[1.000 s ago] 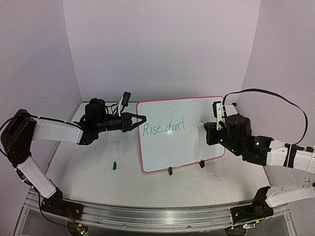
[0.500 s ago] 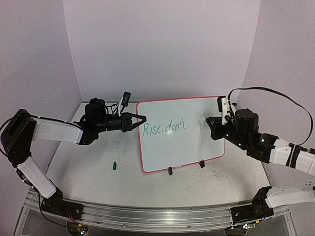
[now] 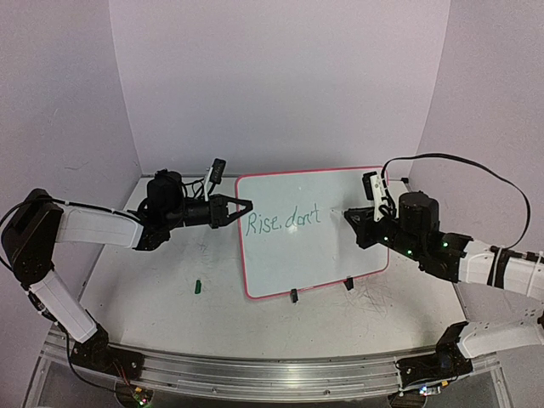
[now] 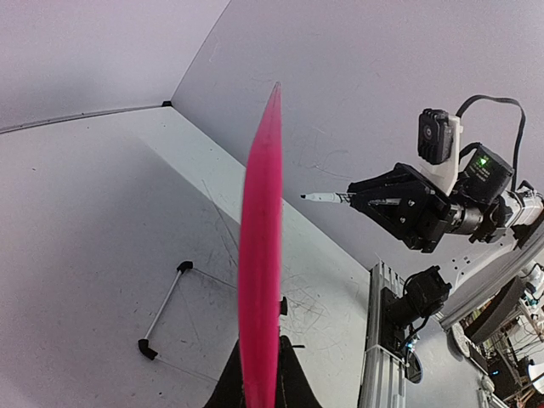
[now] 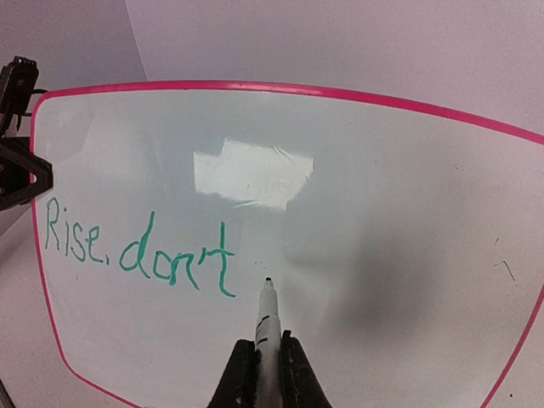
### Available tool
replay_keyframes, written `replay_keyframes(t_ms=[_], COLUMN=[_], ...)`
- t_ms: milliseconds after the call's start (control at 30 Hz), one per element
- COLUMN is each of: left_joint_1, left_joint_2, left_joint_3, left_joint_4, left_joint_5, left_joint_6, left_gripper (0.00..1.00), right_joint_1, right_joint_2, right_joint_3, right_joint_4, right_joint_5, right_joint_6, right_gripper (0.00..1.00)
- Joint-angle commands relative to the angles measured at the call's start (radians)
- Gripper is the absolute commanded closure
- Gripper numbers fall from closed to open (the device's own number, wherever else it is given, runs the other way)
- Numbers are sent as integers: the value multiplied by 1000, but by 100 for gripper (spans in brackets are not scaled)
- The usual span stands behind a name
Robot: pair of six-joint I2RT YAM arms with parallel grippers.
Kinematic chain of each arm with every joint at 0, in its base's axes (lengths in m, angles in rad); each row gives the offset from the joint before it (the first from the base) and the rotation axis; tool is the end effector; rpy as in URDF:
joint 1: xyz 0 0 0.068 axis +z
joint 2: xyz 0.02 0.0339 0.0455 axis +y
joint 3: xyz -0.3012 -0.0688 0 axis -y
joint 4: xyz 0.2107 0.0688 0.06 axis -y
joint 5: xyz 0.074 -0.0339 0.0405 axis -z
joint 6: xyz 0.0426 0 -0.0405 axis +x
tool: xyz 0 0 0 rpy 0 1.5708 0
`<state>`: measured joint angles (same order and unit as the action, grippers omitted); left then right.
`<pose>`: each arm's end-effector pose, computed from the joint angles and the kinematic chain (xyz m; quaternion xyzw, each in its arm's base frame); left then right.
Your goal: Write a sentence on the whiteboard
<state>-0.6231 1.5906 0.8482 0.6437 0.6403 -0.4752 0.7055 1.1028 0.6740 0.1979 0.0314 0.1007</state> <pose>0.2527 -0.2129 0.3057 0.2627 0.6859 -0.5316 0.4218 0.1639 0.1379 0.3226 -0.2241 0.7511 0.2322 0.5759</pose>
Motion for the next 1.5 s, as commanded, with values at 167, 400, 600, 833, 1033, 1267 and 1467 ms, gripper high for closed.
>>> replay_keyframes(t_ms=[167, 400, 600, 833, 1033, 1267, 1467], left_joint_1=[19, 18, 18, 19, 19, 19, 18], left_joint_2=[-14, -16, -15, -16, -15, -14, -15], left_joint_3=[-6, -3, -5, -5, -2, -1, -1], left_joint_4=[-47, -49, -49, -49, -49, -48, -49], left_joint_5=[-121, -117, -111, -103, -99, -99, -99], left_joint_6=[64, 69, 75, 79, 82, 83, 84], left_gripper=[100, 100, 100, 100, 100, 100, 100], right_joint_1=[6, 11, 11, 14, 30, 58, 65], right_joint_2=[54, 80, 87, 113, 128, 129, 105], right_joint_3=[15, 19, 19, 31, 41, 30, -8], right_joint_4=[79, 91, 107, 122, 129, 108, 91], right_joint_5=[11, 76, 105, 108, 106, 116, 137], right_joint_6=[7, 29, 33, 34, 27, 39, 66], right_gripper=[100, 100, 100, 100, 100, 100, 100])
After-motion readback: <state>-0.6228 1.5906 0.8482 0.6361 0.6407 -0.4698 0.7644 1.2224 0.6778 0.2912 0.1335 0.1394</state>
